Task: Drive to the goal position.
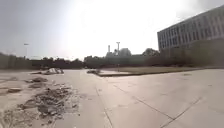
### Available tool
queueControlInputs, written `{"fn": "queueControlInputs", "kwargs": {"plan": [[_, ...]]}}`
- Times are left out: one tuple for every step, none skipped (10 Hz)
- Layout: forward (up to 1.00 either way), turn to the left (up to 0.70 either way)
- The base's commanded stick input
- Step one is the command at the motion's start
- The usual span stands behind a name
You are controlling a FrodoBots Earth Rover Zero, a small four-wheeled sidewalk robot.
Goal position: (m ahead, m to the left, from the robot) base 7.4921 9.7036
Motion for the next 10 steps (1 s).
{"fn": "queueControlInputs", "kwargs": {"plan": [[0.70,-0.02],[0.70,-0.02],[0.70,-0.02],[0.70,-0.02],[0.70,-0.02],[0.70,-0.02],[0.70,-0.02],[0.70,-0.02],[0.70,-0.02],[0.70,-0.02]]}}
